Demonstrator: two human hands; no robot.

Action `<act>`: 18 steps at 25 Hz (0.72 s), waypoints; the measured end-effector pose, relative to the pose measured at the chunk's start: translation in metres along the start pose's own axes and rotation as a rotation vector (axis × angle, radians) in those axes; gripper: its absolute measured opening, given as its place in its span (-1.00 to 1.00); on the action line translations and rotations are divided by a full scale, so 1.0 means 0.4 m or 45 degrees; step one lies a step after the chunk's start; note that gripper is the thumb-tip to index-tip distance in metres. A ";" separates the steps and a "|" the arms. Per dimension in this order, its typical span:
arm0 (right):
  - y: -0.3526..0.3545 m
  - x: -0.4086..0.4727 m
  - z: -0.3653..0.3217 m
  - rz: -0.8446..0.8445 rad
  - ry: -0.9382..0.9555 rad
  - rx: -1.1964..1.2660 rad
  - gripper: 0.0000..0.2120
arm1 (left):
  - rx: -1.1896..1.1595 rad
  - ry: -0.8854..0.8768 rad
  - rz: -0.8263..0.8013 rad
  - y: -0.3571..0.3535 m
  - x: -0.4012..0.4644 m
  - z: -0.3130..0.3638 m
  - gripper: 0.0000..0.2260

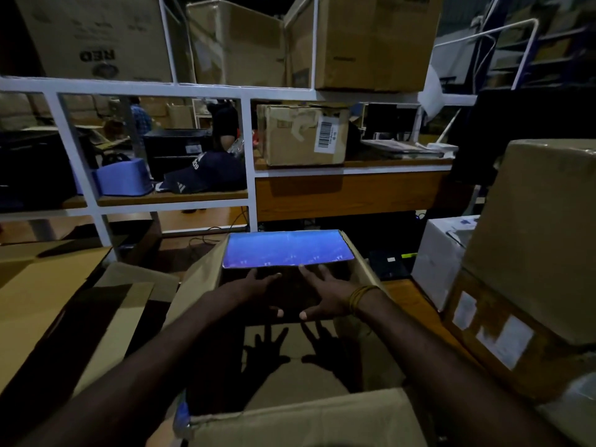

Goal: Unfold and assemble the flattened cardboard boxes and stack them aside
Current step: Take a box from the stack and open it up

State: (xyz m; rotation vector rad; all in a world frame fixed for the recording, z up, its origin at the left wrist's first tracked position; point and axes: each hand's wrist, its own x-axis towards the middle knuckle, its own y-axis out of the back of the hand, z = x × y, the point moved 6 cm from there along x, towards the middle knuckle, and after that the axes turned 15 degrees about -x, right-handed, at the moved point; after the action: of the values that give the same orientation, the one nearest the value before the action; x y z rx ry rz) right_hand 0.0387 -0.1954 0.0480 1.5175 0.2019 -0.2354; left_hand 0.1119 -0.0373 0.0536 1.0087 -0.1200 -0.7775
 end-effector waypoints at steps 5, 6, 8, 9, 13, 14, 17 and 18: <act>0.091 0.043 0.014 0.340 -0.076 0.035 0.09 | 0.130 0.077 0.207 0.087 0.057 0.042 -0.13; 0.107 0.055 0.024 0.413 -0.092 0.023 0.08 | 0.135 0.051 0.288 0.099 0.067 0.043 -0.13; 0.128 0.079 0.052 0.522 -0.140 -0.012 0.05 | 0.137 -0.014 0.427 0.111 0.092 0.032 -0.13; 0.136 0.094 0.070 0.558 -0.172 -0.034 0.04 | 0.160 -0.035 0.474 0.120 0.105 0.026 -0.14; 0.142 0.170 0.145 0.569 -0.267 -0.095 -0.02 | 0.205 -0.033 0.504 0.148 0.164 -0.005 -0.15; 0.140 0.189 0.160 0.552 -0.285 -0.101 -0.04 | 0.211 -0.025 0.505 0.157 0.179 -0.013 -0.15; 0.125 0.234 0.193 0.500 -0.340 -0.093 -0.08 | 0.226 0.008 0.520 0.181 0.220 -0.043 -0.14; 0.122 0.246 0.199 0.482 -0.356 -0.091 -0.10 | 0.231 0.029 0.520 0.188 0.233 -0.056 -0.14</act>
State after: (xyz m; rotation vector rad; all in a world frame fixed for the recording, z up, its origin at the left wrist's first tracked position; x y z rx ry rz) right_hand 0.1457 -0.2758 0.0714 1.4042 -0.2952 -0.1330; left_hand 0.2294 -0.0584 0.0775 1.1179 -0.3700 -0.3863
